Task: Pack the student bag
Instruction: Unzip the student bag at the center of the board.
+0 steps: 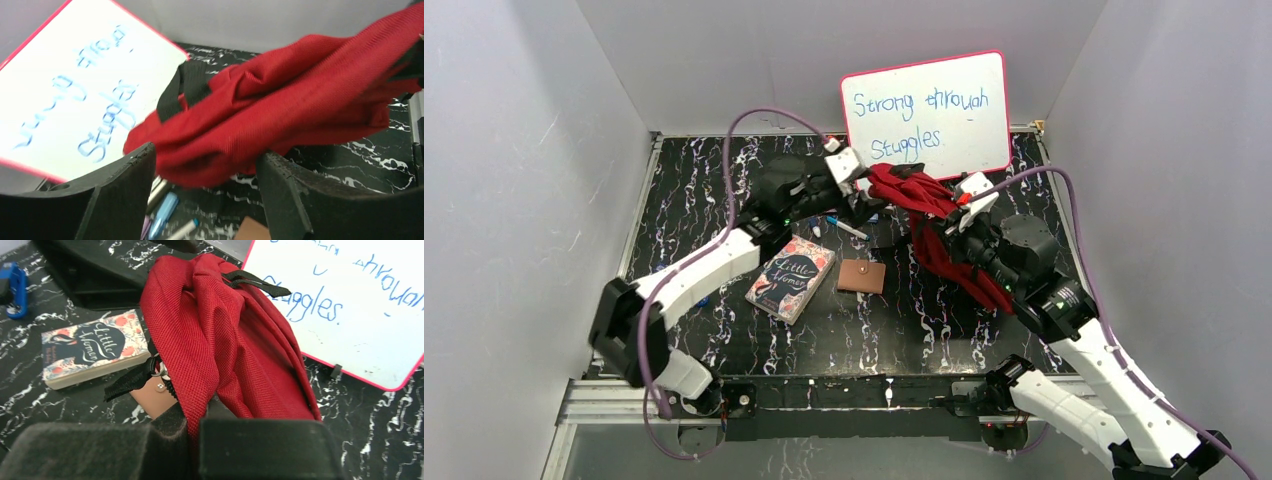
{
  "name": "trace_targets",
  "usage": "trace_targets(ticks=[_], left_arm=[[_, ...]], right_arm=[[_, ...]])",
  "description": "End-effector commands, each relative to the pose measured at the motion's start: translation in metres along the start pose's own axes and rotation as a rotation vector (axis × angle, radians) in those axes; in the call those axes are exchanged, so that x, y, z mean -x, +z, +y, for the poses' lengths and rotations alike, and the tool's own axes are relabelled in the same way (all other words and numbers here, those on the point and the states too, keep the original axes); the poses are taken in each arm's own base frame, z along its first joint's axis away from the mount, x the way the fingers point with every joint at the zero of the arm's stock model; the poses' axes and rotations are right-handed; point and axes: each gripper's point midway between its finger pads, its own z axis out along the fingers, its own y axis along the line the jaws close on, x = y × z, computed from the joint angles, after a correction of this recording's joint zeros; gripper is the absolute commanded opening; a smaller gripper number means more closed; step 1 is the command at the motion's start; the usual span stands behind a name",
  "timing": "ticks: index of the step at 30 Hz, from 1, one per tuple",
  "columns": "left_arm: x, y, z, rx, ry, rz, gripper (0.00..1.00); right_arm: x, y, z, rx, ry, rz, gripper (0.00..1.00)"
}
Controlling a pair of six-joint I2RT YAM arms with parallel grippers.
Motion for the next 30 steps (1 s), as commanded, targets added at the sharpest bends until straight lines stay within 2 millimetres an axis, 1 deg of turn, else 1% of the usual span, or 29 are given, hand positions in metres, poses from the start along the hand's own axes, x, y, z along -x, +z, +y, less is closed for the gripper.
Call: trace_targets(ticks=[1,3,5,7,9,12,16,18,21,24,26,28,30], left_arm=[[0.009,-0.052,0.008,0.180,-0.048,0.043,0.71],[0.005,-0.071,0.004,0.230,-0.104,0.065,0.73],[0.008,-0.088,-0.003,0.257,-0.153,0.063,0.74],[0.005,-0.098,-0.011,0.254,-0.202,0.069,0.74],[0.007,-0.101,-0.023,0.216,-0.256,0.052,0.72],[0.016,-0.095,-0.042,0.110,-0.293,0.002,0.69],[0.029,-0.081,-0.059,-0.007,-0.243,-0.073,0.67],[0.033,-0.072,-0.061,-0.030,-0.238,-0.085,0.67],[0.038,-0.060,-0.061,-0.051,-0.248,-0.105,0.66],[0.040,-0.051,-0.063,-0.078,-0.254,-0.126,0.67],[0.038,-0.045,-0.064,-0.091,-0.263,-0.127,0.67],[0.039,-0.041,-0.067,-0.118,-0.270,-0.130,0.67],[0.043,-0.037,-0.075,-0.162,-0.277,-0.137,0.67]], right_arm=[[0.030,0.010,0.009,0.032,0.121,-0.112,0.00],[0.031,0.015,0.006,0.010,0.142,-0.111,0.00],[0.031,0.020,-0.003,-0.039,0.153,-0.112,0.00],[0.033,0.024,-0.013,-0.095,0.169,-0.123,0.00],[0.035,0.028,-0.019,-0.129,0.178,-0.134,0.00],[0.039,0.035,-0.019,-0.124,0.167,-0.159,0.00],[0.040,0.040,-0.017,-0.111,0.141,-0.161,0.00],[0.045,0.040,-0.014,-0.094,0.134,-0.190,0.00],[0.046,0.039,-0.008,-0.055,0.078,-0.238,0.00],[0.046,0.034,-0.007,-0.047,0.039,-0.297,0.00],[0.043,0.032,-0.003,-0.031,0.003,-0.325,0.00],[0.043,0.030,-0.002,-0.023,-0.020,-0.349,0.00],[0.043,0.030,0.000,-0.016,-0.038,-0.364,0.00]])
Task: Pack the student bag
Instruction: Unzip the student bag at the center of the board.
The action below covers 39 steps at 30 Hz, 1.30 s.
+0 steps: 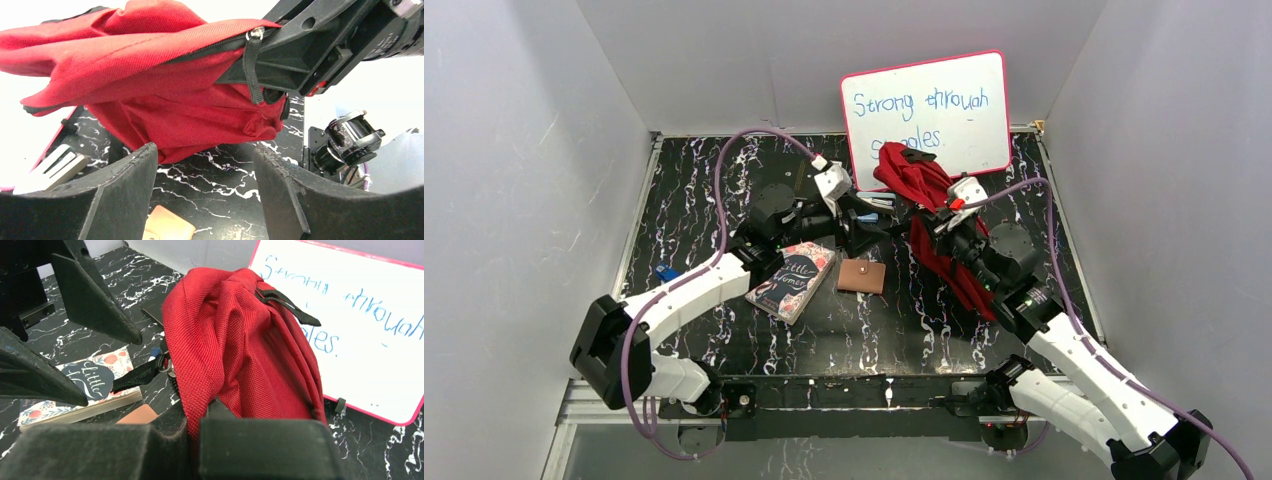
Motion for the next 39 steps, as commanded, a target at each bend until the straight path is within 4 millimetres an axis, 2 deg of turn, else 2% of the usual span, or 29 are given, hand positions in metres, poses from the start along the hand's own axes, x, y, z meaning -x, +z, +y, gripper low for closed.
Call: trace_targets(ticks=[1,8,15,23,32,37,39], left_arm=[[0.044,0.009,-0.028,-0.133,0.047,-0.111,0.67],[0.034,0.025,-0.050,-0.251,0.031,-0.089,0.67],[0.032,0.037,-0.042,-0.210,0.018,-0.116,0.68],[0.045,0.040,-0.050,-0.251,-0.003,-0.157,0.67],[0.048,0.039,-0.067,-0.313,-0.017,-0.159,0.66],[0.049,0.043,-0.065,-0.300,-0.031,-0.165,0.54],[0.052,0.045,-0.065,-0.299,-0.036,-0.170,0.52]], right_arm=[[0.050,-0.003,0.004,0.033,-0.076,-0.218,0.00],[0.053,-0.005,0.007,0.054,-0.153,-0.262,0.00],[0.051,-0.007,0.014,0.100,-0.201,-0.269,0.00],[0.046,-0.008,0.015,0.107,-0.249,-0.276,0.00],[0.043,-0.005,0.014,0.100,-0.257,-0.272,0.00],[0.043,-0.006,0.016,0.110,-0.257,-0.273,0.00],[0.042,-0.006,0.016,0.114,-0.257,-0.269,0.00]])
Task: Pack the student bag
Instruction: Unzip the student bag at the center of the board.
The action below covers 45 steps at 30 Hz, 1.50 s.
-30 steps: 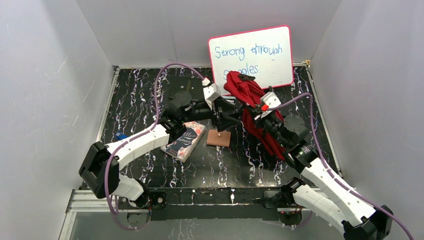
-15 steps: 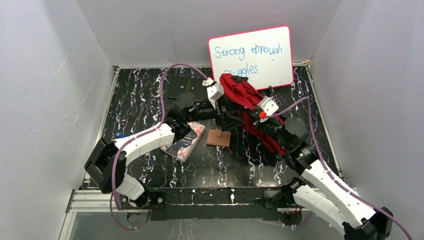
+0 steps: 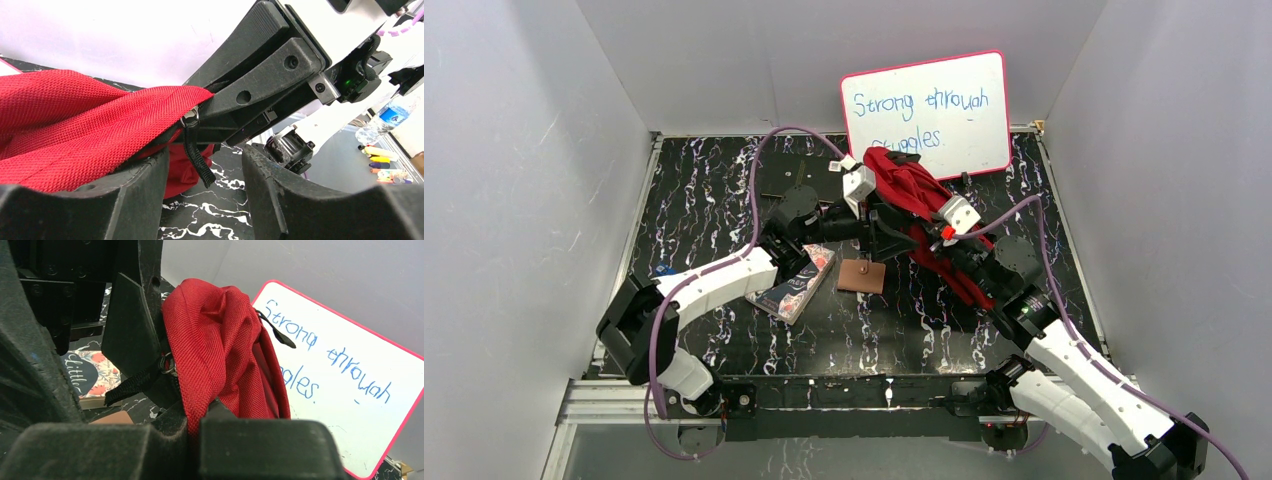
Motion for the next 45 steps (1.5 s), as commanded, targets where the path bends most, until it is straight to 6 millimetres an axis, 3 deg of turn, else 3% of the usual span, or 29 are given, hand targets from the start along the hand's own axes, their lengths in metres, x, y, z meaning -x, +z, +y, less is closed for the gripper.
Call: trace_targets(ticks=[1,5,11,17,23,30,40,45], left_arm=[[0.035,0.008,-0.009,-0.029,0.052,-0.081,0.52],[0.039,0.008,-0.007,-0.011,0.054,-0.096,0.49],[0.044,0.007,0.001,0.040,0.051,-0.119,0.32],[0.048,0.006,0.003,0.063,0.049,-0.134,0.01],[0.052,-0.004,0.011,0.147,0.073,-0.161,0.00],[0.044,-0.019,0.047,0.375,0.081,-0.092,0.00],[0.036,-0.053,0.114,0.755,0.142,-0.024,0.00],[0.032,-0.062,0.139,0.832,0.135,-0.023,0.00]], right_arm=[[0.033,0.000,-0.005,-0.010,-0.022,-0.122,0.00],[0.033,-0.001,-0.004,-0.002,-0.023,-0.123,0.00],[0.033,-0.003,-0.002,0.005,-0.022,-0.121,0.00],[0.033,-0.004,-0.005,-0.014,-0.016,-0.114,0.00],[0.032,-0.008,-0.028,-0.146,0.023,-0.090,0.00],[0.032,-0.020,-0.060,-0.327,0.050,-0.064,0.00],[0.035,-0.033,-0.061,-0.341,0.052,-0.071,0.00],[0.032,-0.041,-0.064,-0.363,0.059,-0.050,0.00]])
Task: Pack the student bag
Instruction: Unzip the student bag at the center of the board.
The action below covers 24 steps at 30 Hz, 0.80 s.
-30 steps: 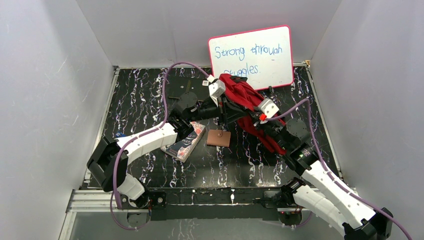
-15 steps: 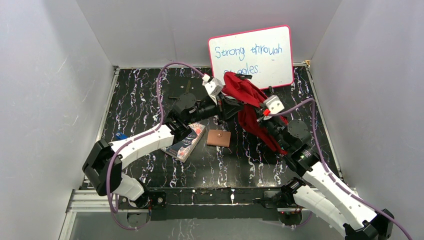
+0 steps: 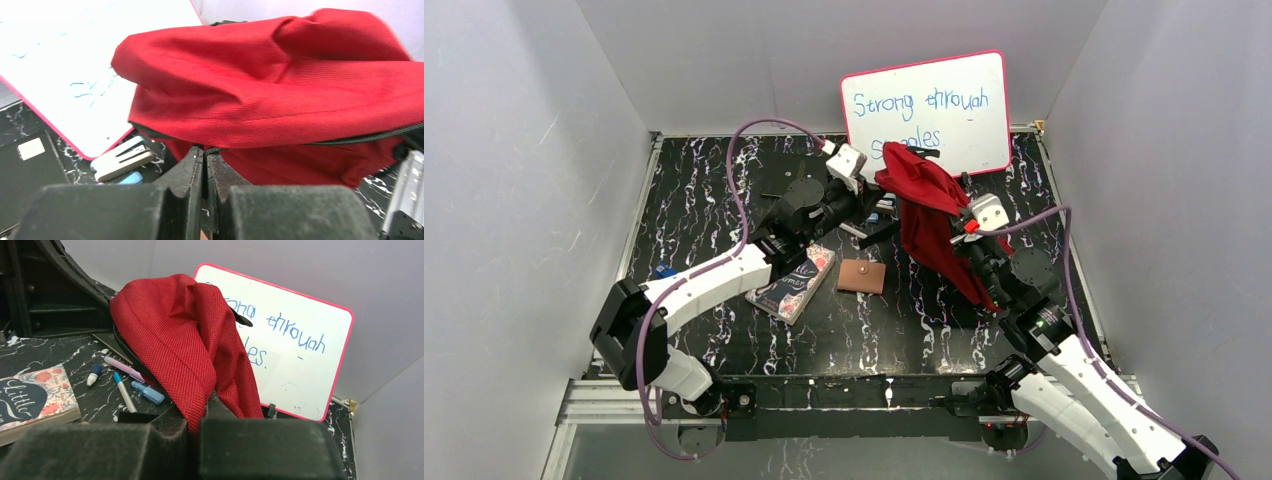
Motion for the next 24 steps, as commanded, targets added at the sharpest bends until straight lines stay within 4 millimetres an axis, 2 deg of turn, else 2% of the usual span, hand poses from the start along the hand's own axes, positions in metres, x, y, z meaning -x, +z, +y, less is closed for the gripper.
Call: trace_targets(ticks=[1,10,14,17,18,24], left_arm=[[0.016,0.009,0.041,0.158,0.026,-0.039,0.00],[0.027,0.033,0.077,0.162,0.034,-0.047,0.00],[0.027,0.042,0.073,0.089,0.024,-0.041,0.00],[0.027,0.047,0.061,0.015,0.030,-0.046,0.00],[0.029,0.047,0.055,-0.017,0.032,-0.048,0.00],[0.032,0.052,0.036,-0.113,0.037,-0.051,0.00]], right_arm=[[0.029,-0.008,-0.018,-0.077,0.043,-0.083,0.00],[0.024,-0.029,-0.024,-0.090,0.072,-0.027,0.00],[0.026,-0.039,-0.029,-0.109,0.081,-0.025,0.01],[0.032,-0.042,-0.030,-0.100,0.081,-0.025,0.25],[0.035,-0.042,-0.029,-0.093,0.081,-0.026,0.36],[0.051,-0.045,-0.022,-0.009,0.057,0.018,0.63]])
